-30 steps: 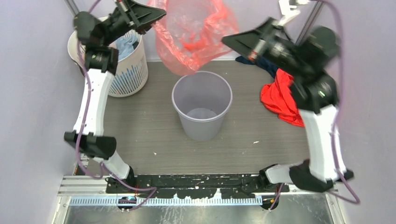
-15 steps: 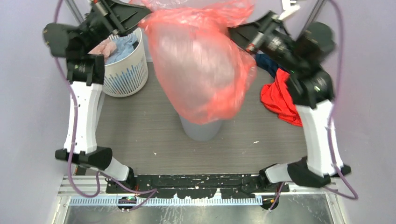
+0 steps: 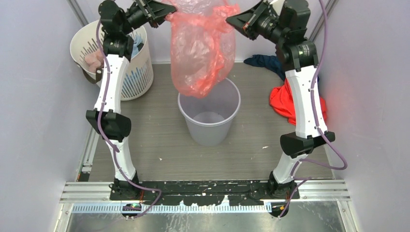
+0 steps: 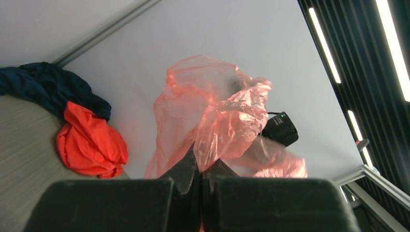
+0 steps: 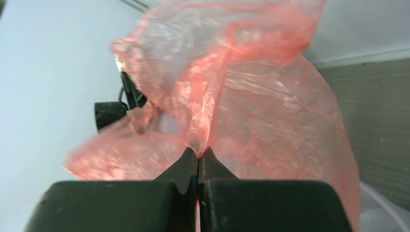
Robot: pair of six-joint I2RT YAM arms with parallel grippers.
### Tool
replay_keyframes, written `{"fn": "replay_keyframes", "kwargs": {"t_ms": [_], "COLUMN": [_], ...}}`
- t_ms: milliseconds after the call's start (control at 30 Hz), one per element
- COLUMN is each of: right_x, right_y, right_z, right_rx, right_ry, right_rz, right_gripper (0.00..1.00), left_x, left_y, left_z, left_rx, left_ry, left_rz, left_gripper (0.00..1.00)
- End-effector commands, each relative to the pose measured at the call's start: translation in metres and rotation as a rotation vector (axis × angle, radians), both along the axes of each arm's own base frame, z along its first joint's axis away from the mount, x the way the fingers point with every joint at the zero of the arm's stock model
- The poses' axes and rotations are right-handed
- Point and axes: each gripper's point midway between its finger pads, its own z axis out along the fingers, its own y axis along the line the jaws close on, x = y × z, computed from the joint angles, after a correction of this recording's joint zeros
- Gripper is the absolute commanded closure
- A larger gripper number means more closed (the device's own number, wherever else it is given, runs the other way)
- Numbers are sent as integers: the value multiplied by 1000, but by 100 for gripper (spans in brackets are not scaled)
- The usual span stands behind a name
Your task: Put the trash bags into the trash bin
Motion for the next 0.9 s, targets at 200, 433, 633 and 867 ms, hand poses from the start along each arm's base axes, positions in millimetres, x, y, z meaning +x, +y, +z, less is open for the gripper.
{"fn": "replay_keyframes", "kwargs": {"t_ms": [200, 433, 633, 867], "right_x": [-48, -178, -240, -205], "right_y": [-17, -40, -56, -48], "right_z": [102, 186, 204, 186], "right_rx": [206, 319, 362, 367], "right_ry": [-246, -560, -652, -554], "right_rz": [105, 194, 205, 199], "right_gripper": [99, 99, 99, 99], "left_x": [-47, -199, -255, -225], "left_y": [35, 42, 46, 46], "left_z": [70, 153, 173, 160], "left_rx": [-57, -106, -121, -110], "left_ry": [-159, -402, -474, -419], "left_rz": [7, -44, -25, 14], "left_gripper": [100, 100, 100, 100]}}
